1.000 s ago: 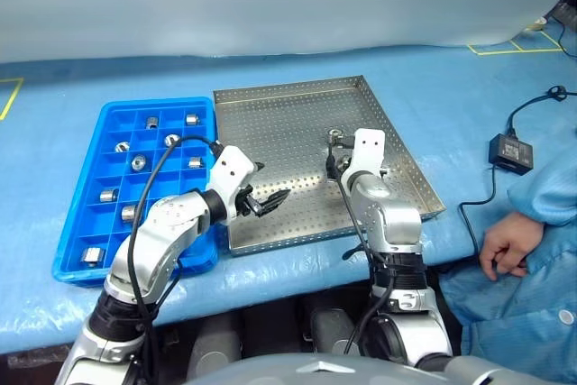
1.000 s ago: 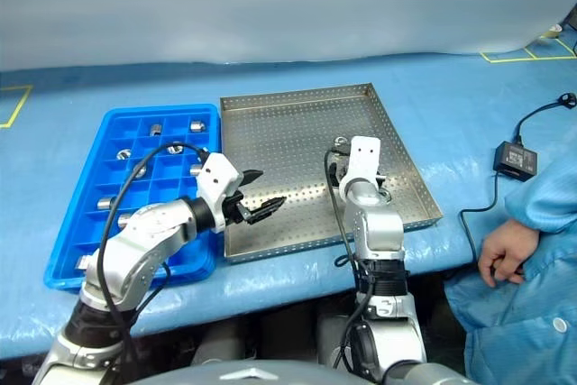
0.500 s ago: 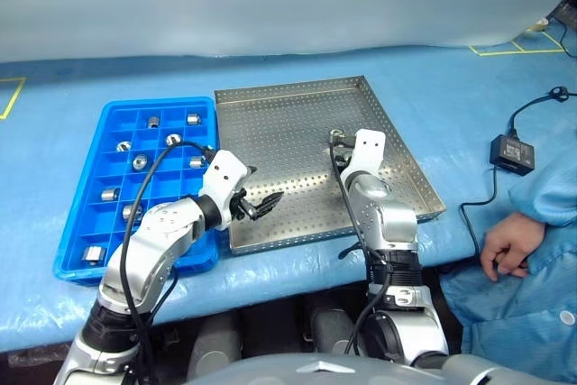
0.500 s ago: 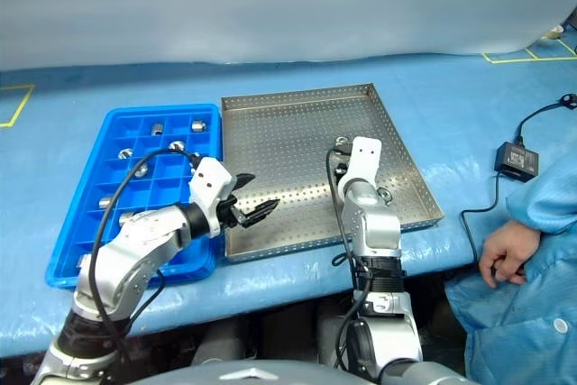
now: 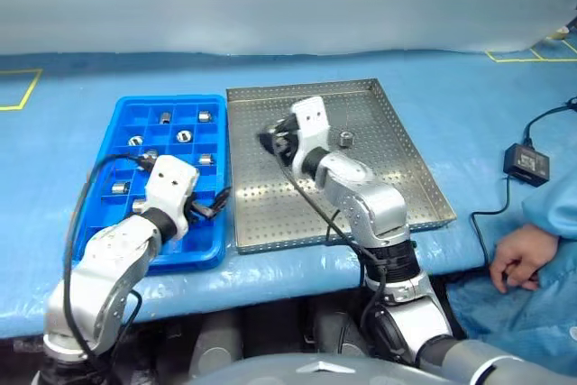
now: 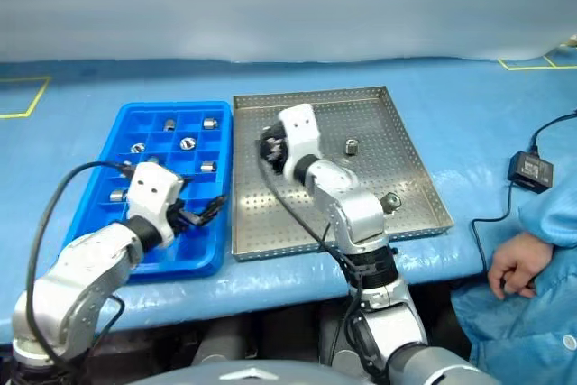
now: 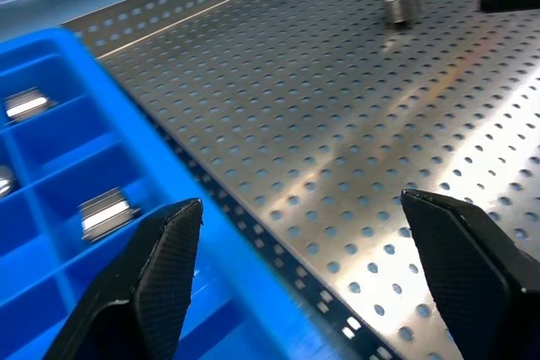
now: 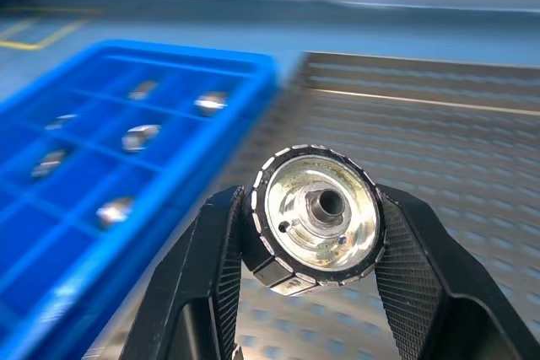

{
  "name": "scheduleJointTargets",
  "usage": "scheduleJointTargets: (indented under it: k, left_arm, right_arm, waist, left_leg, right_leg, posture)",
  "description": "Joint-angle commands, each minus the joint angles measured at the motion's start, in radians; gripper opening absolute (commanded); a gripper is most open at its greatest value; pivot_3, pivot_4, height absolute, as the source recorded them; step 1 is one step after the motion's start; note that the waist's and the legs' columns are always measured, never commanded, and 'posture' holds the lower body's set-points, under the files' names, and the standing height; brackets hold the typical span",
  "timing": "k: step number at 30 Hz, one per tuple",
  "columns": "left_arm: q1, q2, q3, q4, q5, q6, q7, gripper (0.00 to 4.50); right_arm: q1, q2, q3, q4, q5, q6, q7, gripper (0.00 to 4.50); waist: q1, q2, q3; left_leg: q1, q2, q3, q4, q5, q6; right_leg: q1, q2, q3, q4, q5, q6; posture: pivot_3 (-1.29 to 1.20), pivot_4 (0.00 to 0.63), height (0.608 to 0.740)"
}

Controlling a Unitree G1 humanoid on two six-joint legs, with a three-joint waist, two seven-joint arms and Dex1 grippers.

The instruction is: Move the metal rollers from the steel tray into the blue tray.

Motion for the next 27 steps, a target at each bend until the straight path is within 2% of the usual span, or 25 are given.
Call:
scheduleJointTargets:
  k: [1, 5, 12, 18, 21, 23, 26, 27]
  left_arm:
    - [0.041, -0.009, 0.081, -0.129, 0.025, 0.068, 0.066, 4.11]
    - [0.096, -0.055, 0.126, -0.182, 0.027, 0.098, 0.104, 4.11]
    - [0.153, -0.112, 0.085, -0.205, 0.034, 0.097, 0.14, 4.11]
    - [0.16, -0.124, 0.06, -0.202, 0.035, 0.079, 0.15, 4.11]
    - [0.159, -0.117, 0.052, -0.195, 0.037, 0.068, 0.145, 4.11]
    - [0.157, -0.113, 0.045, -0.185, 0.039, 0.062, 0.142, 4.11]
    - [0.149, -0.11, 0.03, -0.169, 0.038, 0.053, 0.137, 4.11]
    - [0.145, -0.11, 0.025, -0.163, 0.036, 0.049, 0.135, 4.11]
  right_arm:
    - [-0.068, -0.001, 0.089, 0.032, 0.024, -0.025, 0.124, 1.9]
    - [-0.144, 0.049, 0.128, 0.204, 0.0, -0.114, 0.166, 1.9]
    - [-0.238, 0.134, 0.13, 0.442, -0.028, -0.256, 0.213, 1.9]
    - [-0.285, 0.176, 0.129, 0.605, -0.056, -0.335, 0.222, 1.9]
    - [-0.287, 0.177, 0.128, 0.618, -0.052, -0.332, 0.238, 1.9]
    - [-0.284, 0.177, 0.126, 0.609, -0.053, -0.333, 0.24, 2.58]
    - [-0.271, 0.172, 0.124, 0.586, -0.062, -0.345, 0.228, 3.35]
    - [-0.265, 0.168, 0.122, 0.573, -0.063, -0.347, 0.222, 3.35]
  waist:
    - [0.021, 0.0, 0.0]
    - [0.063, 0.0, 0.0]
    - [0.112, -0.001, 0.0]
    - [0.128, -0.001, 0.0]
    - [0.13, 0.0, 0.0]
    - [0.13, 0.0, 0.0]
    - [0.132, 0.0, 0.0]
    - [0.133, 0.0, 0.001]
  left_leg:
    - [0.0, 0.0, -0.001, 0.0, 0.0, 0.0]
    - [0.0, 0.0, -0.001, 0.0, 0.001, -0.001]
    - [0.0, -0.001, -0.003, 0.001, 0.002, -0.003]
    - [-0.001, -0.001, -0.005, 0.0, 0.002, -0.005]
    - [-0.001, -0.001, -0.006, -0.002, 0.002, -0.006]
    - [-0.002, -0.001, -0.007, -0.003, 0.003, -0.006]
    - [-0.002, -0.001, -0.008, -0.004, 0.002, -0.006]
    - [-0.002, -0.001, -0.008, -0.004, 0.002, -0.007]
  right_leg:
    - [0.0, 0.0, -0.001, 0.0, -0.001, -0.001]
    - [0.001, -0.001, -0.002, 0.0, -0.004, -0.007]
    - [0.001, -0.001, -0.005, 0.0, -0.004, -0.007]
    - [0.001, -0.001, -0.007, 0.0, -0.005, -0.008]
    - [0.001, 0.0, -0.007, 0.0, -0.005, -0.009]
    - [0.0, 0.0, -0.008, 0.0, -0.006, -0.01]
    - [0.0, 0.0, -0.009, 0.0, -0.007, -0.011]
    - [0.0, 0.0, -0.01, 0.0, -0.007, -0.012]
  posture:
    - [0.25, 0.15, 0.74]
    - [0.33, 0.15, 0.74]
    - [0.39, 0.15, 0.74]
    - [0.4, 0.15, 0.74]
    - [0.4, 0.15, 0.74]
    - [0.39, 0.15, 0.74]
    - [0.38, 0.15, 0.74]
    - [0.37, 0.15, 0.74]
